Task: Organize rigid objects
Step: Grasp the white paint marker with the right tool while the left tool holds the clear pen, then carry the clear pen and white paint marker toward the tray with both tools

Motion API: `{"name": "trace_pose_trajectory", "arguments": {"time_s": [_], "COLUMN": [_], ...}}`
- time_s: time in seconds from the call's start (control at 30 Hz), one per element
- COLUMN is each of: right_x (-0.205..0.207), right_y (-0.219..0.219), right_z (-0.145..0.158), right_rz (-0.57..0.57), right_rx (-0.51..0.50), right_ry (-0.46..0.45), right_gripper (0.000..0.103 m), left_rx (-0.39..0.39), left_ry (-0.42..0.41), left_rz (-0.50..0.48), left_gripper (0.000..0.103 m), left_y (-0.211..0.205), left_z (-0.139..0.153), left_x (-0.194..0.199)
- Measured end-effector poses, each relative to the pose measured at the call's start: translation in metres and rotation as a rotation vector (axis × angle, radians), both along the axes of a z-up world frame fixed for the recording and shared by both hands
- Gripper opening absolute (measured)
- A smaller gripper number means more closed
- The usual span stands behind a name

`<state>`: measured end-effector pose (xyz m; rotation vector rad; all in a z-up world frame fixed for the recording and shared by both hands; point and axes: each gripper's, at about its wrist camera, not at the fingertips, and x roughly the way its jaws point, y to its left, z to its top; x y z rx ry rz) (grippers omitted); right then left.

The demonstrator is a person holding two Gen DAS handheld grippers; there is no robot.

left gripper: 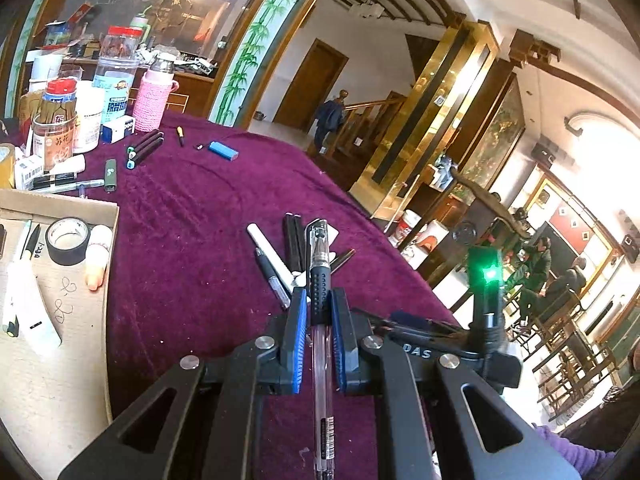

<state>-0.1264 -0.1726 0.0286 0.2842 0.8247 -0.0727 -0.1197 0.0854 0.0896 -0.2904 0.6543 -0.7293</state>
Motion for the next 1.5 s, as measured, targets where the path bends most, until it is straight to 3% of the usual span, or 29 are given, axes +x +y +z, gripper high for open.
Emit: {"name": "trace_pose_trajectory", "arguments": {"time_s": [0.2, 0.4, 0.53, 0.63, 0.7, 0.77, 0.83, 0.87, 0.93, 1.13, 1.33, 1.4, 1.5], "right_x": [0.015, 0.053, 0.094, 0.117, 0.130, 0.140, 0.147, 0.148, 0.153, 0.162, 0.169, 0.167, 0.154], "right_y": [0.004, -0.005, 0.006, 0.022, 0.031, 0.037, 0.043, 0.042, 0.040, 0.038, 0.051, 0.049, 0.040], "right_z": [-0.008, 0.010, 0.009, 0.006, 0.004, 0.001, -0.006, -0.008, -0.011, -0.017, -0.018, -0.017, -0.009], "right_rz": [0.017, 0.108, 0.203, 0.236, 0.232, 0.225, 0.236, 0.236, 0.230, 0.215, 0.208, 0.199, 0.205], "right_rx": [0.107, 0.353, 0.464, 0.399, 0.311, 0.224, 0.154, 0.127, 0.066, 0.028, -0.090, -0.070, 0.050], "right_ry": [-0.003, -0.049, 0.024, 0.065, 0.094, 0.122, 0.164, 0.170, 0.180, 0.188, 0.181, 0.179, 0.136], "right_gripper": [0.086, 0.086, 0.086, 0.086, 0.075, 0.044, 0.028, 0.025, 0.020, 0.020, 0.017, 0.015, 0.015], "left_rx": [-0.009, 0.041, 0.050, 0.048, 0.049, 0.058, 0.065, 0.068, 0.070, 0.067, 0.055, 0.049, 0.044], "left_ry": [-0.015, -0.015, -0.003, 0.005, 0.009, 0.006, 0.012, 0.014, 0.020, 0.041, 0.050, 0.058, 0.058], "left_rz": [0.044, 0.158, 0.223, 0.244, 0.240, 0.235, 0.228, 0.226, 0.221, 0.214, 0.229, 0.229, 0.232], "left_gripper": [0.012, 0.012, 0.012, 0.012, 0.012, 0.012, 0.012, 0.012, 0.012, 0.012, 0.012, 0.012, 0.012], "left_y": [0.029, 0.075, 0.098, 0.105, 0.105, 0.104, 0.102, 0.100, 0.098, 0.095, 0.101, 0.102, 0.105], "left_z": [0.001, -0.002, -0.002, -0.002, -0.002, -0.003, -0.004, -0.006, -0.007, -0.012, -0.015, -0.016, -0.016], "left_x": [-0.010, -0.023, -0.022, -0.021, -0.021, -0.024, -0.024, -0.023, -0.021, -0.013, -0.010, -0.009, -0.012]}}
